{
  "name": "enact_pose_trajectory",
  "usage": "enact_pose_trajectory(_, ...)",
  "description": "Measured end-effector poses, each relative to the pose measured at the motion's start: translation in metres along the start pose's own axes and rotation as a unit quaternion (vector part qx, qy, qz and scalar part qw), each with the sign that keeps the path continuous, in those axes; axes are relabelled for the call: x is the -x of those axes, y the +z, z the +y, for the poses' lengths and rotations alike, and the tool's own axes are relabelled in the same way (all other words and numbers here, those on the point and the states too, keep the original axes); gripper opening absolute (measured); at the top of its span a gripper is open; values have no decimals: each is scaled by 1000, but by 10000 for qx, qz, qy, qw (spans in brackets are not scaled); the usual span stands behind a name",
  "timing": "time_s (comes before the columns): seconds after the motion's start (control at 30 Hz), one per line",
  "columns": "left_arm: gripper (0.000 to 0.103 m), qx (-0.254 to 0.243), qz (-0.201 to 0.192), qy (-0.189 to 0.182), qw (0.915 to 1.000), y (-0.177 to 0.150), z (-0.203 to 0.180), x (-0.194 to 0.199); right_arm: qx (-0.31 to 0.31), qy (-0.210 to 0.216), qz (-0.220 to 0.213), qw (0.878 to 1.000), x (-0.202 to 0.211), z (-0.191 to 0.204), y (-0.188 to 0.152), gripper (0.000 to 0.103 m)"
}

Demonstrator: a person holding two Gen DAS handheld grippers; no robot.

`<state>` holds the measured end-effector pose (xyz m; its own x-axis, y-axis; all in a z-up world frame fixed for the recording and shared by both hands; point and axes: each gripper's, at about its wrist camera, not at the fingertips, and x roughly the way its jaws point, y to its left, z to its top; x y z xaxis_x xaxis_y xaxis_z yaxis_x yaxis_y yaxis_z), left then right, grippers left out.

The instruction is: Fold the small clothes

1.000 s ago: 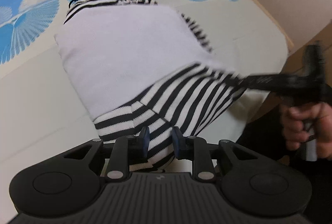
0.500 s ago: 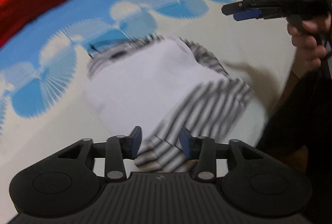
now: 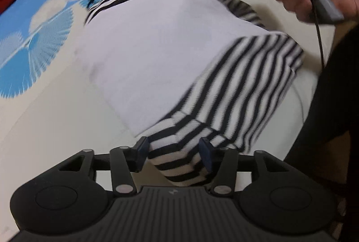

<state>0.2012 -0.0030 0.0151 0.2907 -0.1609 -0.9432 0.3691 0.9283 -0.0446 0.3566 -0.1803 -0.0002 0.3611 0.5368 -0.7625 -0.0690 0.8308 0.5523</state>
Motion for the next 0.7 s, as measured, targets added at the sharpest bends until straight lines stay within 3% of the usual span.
enact_pose_trajectory(0.07, 67, 1, 40, 32, 10000, -2, 2, -2, 324, -177, 164, 9992, -12, 5, 0, 52)
enact_pose_trajectory(0.13, 67, -50, 48, 25, 10000, -1, 2, -3, 492, -443, 48, 9978, -16, 7, 2, 3)
enact_pose_trajectory(0.2, 67, -92, 31, 62, 9999, 1, 2, -5, 430, -85, -115, 9990, -12, 9, 8, 3)
enact_pose_trajectory(0.23, 67, -92, 18, 67, 9999, 1, 1, -5, 682, -76, -276, 9973, -8, 15, 9, 2)
enact_pose_trajectory(0.3, 67, -78, 14, 45, 10000, 1, -1, -5, 880, -257, -371, 9951, -10, 19, 8, 2)
enact_pose_trajectory(0.4, 70, -5, -21, 24, 10000, 2, -1, -4, 634, -835, -86, 9945, -27, 3, 7, 3)
enact_pose_trajectory(0.47, 72, 39, 8, 38, 10000, 1, 1, -2, 506, -788, -26, 9956, -29, -1, 7, 4)
enact_pose_trajectory(0.5, 73, 51, -3, 18, 10000, 1, 3, 1, 570, -767, -10, 9954, -28, 2, 7, 6)
enact_pose_trajectory(0.6, 73, 241, -283, 21, 9993, 7, 13, 14, 742, -986, -264, 9920, -10, 12, 5, 34)
enact_pose_trajectory(0.7, 72, 774, -786, -7, 9939, 14, 34, 32, 948, -899, -709, 9889, 18, 21, 3, 37)
